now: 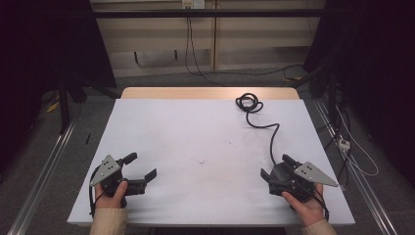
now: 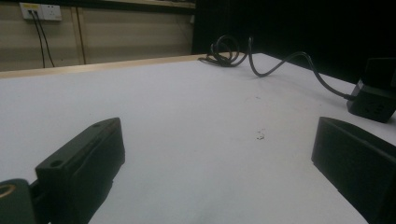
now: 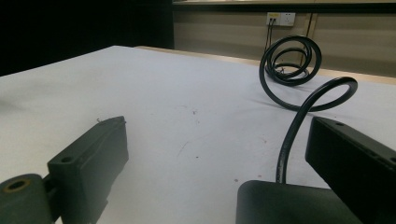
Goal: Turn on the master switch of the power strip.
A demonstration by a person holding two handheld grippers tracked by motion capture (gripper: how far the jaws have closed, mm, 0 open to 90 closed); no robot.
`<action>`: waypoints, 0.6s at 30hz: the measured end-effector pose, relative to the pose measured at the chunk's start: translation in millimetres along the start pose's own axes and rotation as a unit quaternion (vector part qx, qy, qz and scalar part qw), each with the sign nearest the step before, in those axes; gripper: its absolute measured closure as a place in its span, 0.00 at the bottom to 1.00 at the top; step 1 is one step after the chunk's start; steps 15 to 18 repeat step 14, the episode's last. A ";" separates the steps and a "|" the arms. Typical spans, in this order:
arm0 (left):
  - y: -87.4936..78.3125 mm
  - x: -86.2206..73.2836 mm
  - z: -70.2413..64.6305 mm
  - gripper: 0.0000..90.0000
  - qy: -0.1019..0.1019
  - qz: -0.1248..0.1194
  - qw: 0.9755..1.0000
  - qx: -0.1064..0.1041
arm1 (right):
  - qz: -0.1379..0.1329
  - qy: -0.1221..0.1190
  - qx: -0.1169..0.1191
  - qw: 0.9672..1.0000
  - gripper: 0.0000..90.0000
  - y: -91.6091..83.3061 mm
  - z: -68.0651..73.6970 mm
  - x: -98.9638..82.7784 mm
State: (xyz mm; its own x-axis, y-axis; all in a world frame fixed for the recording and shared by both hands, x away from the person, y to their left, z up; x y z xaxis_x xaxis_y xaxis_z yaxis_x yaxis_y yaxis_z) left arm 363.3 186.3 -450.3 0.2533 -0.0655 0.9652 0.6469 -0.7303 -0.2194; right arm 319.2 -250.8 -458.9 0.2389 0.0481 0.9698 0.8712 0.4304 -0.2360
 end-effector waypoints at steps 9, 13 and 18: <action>1.5 -1.3 -0.6 0.03 -0.001 0.004 1.000 0.000 | 0.000 0.008 -0.001 1.000 0.06 0.0 -1.3 -1.2; 4.9 -3.1 -0.9 0.03 0.005 0.017 1.000 0.004 | 0.000 0.007 -0.002 1.000 0.06 -0.4 -2.6 -1.0; 6.5 -3.9 -0.5 0.03 0.011 0.025 1.000 0.007 | 0.000 0.007 -0.002 1.000 0.06 -0.4 -2.9 -1.0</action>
Point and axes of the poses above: each handheld gripper's, and its own axes: y roughly forward along the jaws, x roughly out of its top, z roughly to its left, the point moved 6 cm from there along y, roughly forward along the jaws, and after that the axes turned 1 degree about -x, right-handed, at the moved point
